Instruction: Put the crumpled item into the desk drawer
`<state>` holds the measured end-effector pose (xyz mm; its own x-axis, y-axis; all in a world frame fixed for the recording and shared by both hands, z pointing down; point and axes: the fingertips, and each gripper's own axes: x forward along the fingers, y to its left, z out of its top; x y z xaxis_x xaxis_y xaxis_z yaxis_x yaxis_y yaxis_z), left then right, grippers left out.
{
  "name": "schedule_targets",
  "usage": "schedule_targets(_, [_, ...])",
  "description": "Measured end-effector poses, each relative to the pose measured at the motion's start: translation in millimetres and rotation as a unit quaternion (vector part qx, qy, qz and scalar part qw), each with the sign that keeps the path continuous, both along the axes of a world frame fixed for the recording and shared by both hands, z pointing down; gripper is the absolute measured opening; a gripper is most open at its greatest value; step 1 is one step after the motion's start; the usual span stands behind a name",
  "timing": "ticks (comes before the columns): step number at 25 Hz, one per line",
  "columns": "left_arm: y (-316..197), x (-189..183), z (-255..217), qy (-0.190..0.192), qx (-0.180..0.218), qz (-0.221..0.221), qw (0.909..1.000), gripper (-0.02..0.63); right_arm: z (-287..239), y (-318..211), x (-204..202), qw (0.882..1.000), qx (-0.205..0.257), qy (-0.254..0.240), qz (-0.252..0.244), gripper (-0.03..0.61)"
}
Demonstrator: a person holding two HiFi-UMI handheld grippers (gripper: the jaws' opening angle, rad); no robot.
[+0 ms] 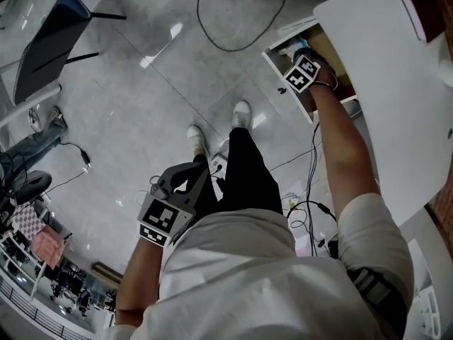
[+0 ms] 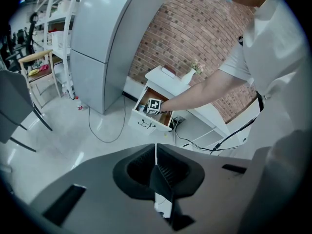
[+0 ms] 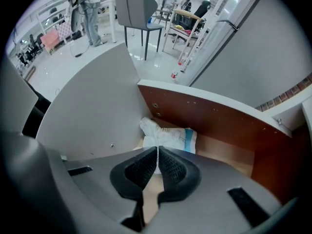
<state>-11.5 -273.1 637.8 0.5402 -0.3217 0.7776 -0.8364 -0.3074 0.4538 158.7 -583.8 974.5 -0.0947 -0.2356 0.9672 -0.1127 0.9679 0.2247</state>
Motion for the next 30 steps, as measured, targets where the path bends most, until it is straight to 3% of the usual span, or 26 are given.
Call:
schedule_targets(7, [6,6,4,0.001,0.001,0.006,1.0,0.029,3,7,-1,0.999,-0.018,-0.018,0.03,0.101])
schedule_targets(12, [9,10,-8,0.002,0.013,0.017,0.9998,0.029,-20,13,4,0.998,-0.014,-0.036,0.05,0.101])
schedule_targets(19, [21,14,-45,0.0,0.044,0.041,0.9982,0.029,-73,46,8,0.995,-0.008,-0.065,0.081,0.073])
schedule_targets(30, [56,15,-123,0.027,0.107,0.08,0.9907,0.029,-206,120,18,0.983,0.014,-0.112,0.142,0.041])
